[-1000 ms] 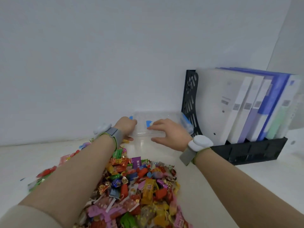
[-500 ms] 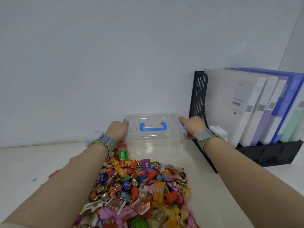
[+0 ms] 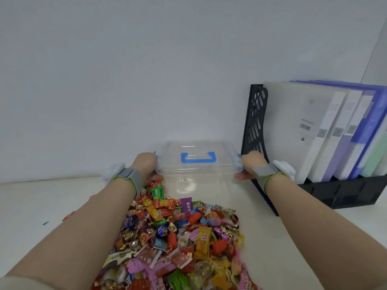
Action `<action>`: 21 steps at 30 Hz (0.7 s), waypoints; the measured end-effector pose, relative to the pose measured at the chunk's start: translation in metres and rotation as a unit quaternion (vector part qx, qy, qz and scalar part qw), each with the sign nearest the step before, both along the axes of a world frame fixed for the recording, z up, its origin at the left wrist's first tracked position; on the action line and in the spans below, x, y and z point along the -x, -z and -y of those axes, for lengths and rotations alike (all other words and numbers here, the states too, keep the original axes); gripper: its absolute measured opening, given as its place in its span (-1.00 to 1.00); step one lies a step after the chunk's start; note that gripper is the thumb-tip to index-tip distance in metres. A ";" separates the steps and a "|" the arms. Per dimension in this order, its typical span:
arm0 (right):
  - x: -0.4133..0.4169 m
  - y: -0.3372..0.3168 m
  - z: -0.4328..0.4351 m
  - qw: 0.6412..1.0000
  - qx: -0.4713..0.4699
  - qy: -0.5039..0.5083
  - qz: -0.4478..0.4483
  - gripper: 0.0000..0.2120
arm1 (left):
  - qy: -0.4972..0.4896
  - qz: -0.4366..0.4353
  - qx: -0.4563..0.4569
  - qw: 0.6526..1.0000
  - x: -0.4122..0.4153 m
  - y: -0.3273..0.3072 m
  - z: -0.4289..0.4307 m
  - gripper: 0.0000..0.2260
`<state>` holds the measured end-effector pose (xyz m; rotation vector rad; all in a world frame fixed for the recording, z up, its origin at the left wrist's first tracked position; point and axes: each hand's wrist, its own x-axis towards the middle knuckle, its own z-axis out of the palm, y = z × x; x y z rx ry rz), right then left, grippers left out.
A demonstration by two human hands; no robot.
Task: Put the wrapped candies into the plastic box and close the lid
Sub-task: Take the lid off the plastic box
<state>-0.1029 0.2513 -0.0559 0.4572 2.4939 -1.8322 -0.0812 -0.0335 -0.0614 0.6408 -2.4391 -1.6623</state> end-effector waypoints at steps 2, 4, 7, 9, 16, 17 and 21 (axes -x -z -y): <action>0.012 0.003 -0.004 1.000 -0.013 0.005 -0.008 -0.76 | 0.003 0.004 -0.049 0.999 0.003 0.008 0.004 -0.63; 0.017 -0.004 -0.006 0.986 -0.139 0.006 -0.091 -0.66 | -0.002 0.012 -0.039 0.999 0.005 0.010 0.004 -0.66; 0.011 -0.022 0.005 0.944 -0.253 -0.046 -0.209 -0.62 | -0.013 -0.020 -0.001 1.000 0.011 0.007 0.009 -0.81; 0.000 -0.030 0.019 0.894 -0.349 -0.114 -0.256 -0.55 | -0.021 -0.069 0.003 0.997 0.011 0.002 0.009 -0.84; -0.009 -0.028 0.080 0.805 -0.451 -0.326 -0.205 -0.61 | -0.006 -0.015 -0.032 0.999 0.003 -0.002 -0.009 -0.90; -0.008 -0.024 0.084 0.802 -0.459 -0.318 -0.211 -0.58 | -0.005 -0.011 -0.070 0.998 0.002 0.002 -0.010 -0.88; -0.007 -0.017 0.086 0.781 -0.495 -0.287 -0.249 -0.50 | 0.009 -0.023 -0.162 0.986 -0.002 0.006 -0.013 -0.79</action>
